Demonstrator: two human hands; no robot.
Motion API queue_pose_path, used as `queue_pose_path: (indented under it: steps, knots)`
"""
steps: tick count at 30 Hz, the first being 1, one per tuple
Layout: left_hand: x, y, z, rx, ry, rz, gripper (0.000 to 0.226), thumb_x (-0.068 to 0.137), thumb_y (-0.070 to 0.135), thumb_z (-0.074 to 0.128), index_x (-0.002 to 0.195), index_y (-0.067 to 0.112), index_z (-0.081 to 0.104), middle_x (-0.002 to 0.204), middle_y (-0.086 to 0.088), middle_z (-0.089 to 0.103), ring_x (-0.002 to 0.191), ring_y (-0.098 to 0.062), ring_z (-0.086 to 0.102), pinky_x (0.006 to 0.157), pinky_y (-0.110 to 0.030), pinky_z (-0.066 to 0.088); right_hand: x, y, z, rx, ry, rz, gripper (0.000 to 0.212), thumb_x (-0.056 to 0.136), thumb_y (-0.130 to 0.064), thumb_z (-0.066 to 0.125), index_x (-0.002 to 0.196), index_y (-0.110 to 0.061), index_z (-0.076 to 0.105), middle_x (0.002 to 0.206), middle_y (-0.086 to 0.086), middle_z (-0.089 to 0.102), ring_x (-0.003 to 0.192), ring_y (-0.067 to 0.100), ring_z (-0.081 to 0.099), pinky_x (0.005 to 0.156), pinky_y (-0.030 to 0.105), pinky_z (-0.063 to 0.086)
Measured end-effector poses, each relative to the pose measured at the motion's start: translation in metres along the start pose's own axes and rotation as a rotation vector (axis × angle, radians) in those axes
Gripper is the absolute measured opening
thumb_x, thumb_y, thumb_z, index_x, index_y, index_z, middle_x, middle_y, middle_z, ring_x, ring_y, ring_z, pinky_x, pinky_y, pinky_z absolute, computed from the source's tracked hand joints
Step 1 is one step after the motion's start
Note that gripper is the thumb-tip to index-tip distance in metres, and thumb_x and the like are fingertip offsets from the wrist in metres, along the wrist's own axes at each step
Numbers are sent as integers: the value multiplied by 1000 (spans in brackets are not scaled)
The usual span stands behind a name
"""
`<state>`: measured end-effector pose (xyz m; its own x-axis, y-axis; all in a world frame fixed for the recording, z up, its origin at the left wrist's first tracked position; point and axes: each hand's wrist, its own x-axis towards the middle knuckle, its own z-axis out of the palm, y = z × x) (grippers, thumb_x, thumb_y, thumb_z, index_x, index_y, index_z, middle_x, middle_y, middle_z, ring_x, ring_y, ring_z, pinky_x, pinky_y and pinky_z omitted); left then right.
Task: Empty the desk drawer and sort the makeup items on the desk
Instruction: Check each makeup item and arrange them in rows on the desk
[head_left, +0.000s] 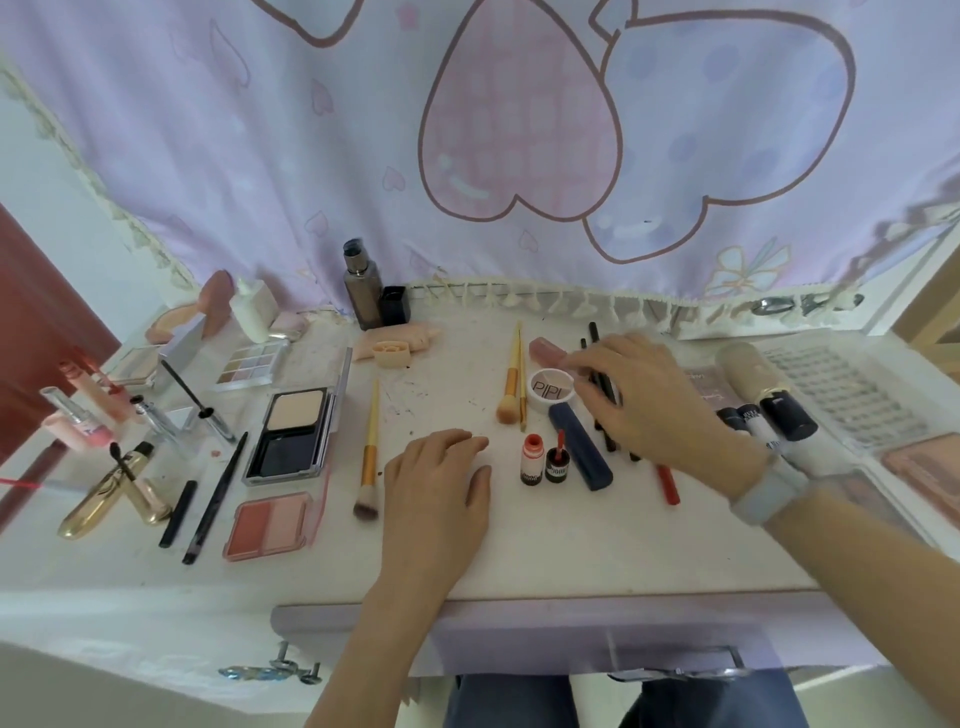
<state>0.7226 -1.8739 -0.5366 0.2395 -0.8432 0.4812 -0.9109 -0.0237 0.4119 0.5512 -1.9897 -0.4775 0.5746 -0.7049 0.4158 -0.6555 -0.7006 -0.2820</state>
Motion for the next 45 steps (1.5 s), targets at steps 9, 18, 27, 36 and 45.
queue_pose_path:
  steps: [9,18,27,36,45]
  knots:
    - [-2,-2,0,82,-87,29,35,80,29,38,93,19,69,99,1,67,93,-22,63,74,-36,50,99,-10,30,-634,-502,-482,36,93,-13,44,125,-26,53,115,-1,54,107,19,41,82,30,32]
    - [-8,-1,0,68,96,11,27,82,23,43,87,17,69,92,1,67,86,-18,62,81,-31,40,109,-19,33,-767,-541,-771,23,95,-12,38,115,-12,51,116,6,49,103,23,45,79,33,43]
    - [-17,-6,-8,99,314,-3,27,84,12,48,105,11,64,108,-6,63,103,-20,51,88,-32,34,90,-48,49,-466,-366,-1002,32,74,1,66,103,-13,64,87,6,63,75,24,57,52,30,42]
    - [-14,-7,-3,250,43,-34,35,82,35,40,87,17,69,105,-2,68,103,-23,61,93,-41,33,78,-18,19,-588,-669,-494,41,88,-20,39,128,-25,46,126,-2,49,109,18,47,91,30,33]
    - [-17,-6,-5,259,129,-106,30,79,29,42,81,13,68,90,-2,64,95,-24,61,89,-36,28,75,-29,26,-725,-664,-694,29,90,-5,38,116,-15,45,113,4,52,96,22,50,86,32,38]
